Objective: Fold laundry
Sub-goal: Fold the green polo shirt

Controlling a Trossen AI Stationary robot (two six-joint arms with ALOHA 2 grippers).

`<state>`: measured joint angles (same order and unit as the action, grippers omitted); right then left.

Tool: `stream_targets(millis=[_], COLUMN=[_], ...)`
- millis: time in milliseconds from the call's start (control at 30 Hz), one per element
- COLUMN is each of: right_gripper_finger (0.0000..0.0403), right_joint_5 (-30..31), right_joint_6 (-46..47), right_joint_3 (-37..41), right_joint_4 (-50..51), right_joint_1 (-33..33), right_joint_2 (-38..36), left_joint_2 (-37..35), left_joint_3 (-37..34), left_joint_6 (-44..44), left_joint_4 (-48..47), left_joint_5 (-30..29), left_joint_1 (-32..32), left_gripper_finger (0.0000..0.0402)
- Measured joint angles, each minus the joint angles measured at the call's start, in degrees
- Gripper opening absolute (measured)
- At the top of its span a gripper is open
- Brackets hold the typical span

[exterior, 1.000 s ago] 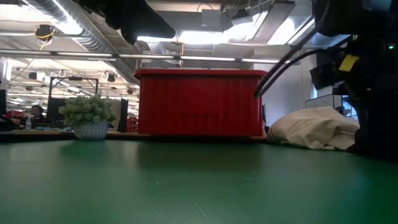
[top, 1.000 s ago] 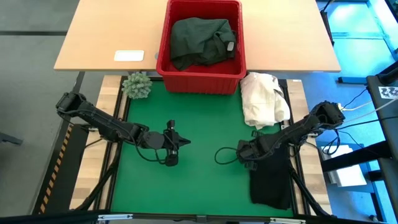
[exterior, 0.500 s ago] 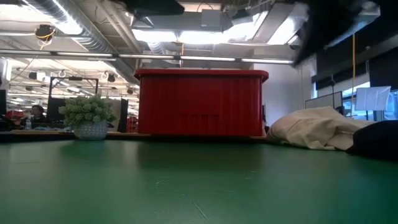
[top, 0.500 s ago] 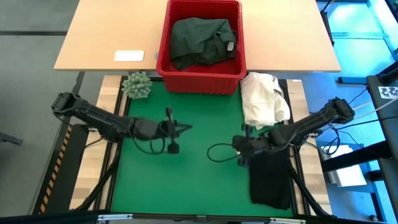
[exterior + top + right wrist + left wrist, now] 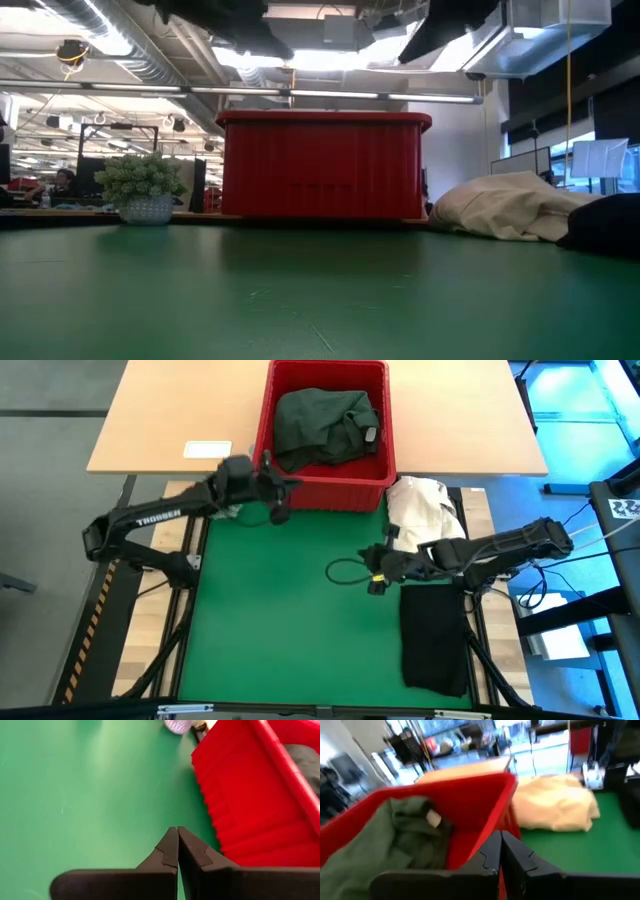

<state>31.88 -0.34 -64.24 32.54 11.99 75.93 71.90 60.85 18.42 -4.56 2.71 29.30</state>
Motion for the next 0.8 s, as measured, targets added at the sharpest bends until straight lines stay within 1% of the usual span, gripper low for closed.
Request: stream_targets(millis=[100, 133, 300, 400, 500, 567, 733, 800], right_gripper_finger=[0.0000, 0.0000, 0.0001, 0.0009, 0.0028, 0.0040, 0.0059, 0.0064], right_joint_5=[-3.0, -3.7, -4.4, -4.3, -6.9, -7.6, -10.3, -11.4], right_joint_6=[-0.2, -0.2, -1.7, -1.6, -3.2, -4.1, -9.1, -9.5], right_joint_3=[0.1, 0.1, 0.1, 0.1, -0.1, -0.2, -0.3, -0.3], right_joint_4=[0.0, -0.1, -0.2, -2.1, -3.2, -4.2, -7.9, -9.2], right_joint_1=[-2.7, -3.5, -6.6, -8.7, -11.3, -12.8, -16.4, -18.1], right_joint_2=[0.5, 0.6, 1.1, 1.1, 1.1, 1.2, 1.2, 1.2], left_joint_2=[2.1, 2.7, 5.9, 8.2, 10.5, 12.0, 15.7, 17.5], left_joint_3=[3.5, 4.5, 9.1, 11.3, 13.7, 15.8, 22.3, 24.4], left_joint_6=[1.0, 1.8, 5.7, 8.5, 11.0, 11.5, 11.8, 11.8], left_joint_4=[-6.3, -8.3, -16.4, -20.7, -23.2, -25.9, -34.8, -38.6], left_joint_5=[5.9, 6.8, 6.5, 3.9, -0.6, -1.7, -1.7, -3.2], left_joint_1=[4.2, 5.1, 6.8, 6.7, 6.8, 7.2, 7.7, 7.7], left_gripper_finger=[0.0012, 0.0019, 0.0077, 0.0119, 0.0155, 0.0172, 0.0188, 0.0188])
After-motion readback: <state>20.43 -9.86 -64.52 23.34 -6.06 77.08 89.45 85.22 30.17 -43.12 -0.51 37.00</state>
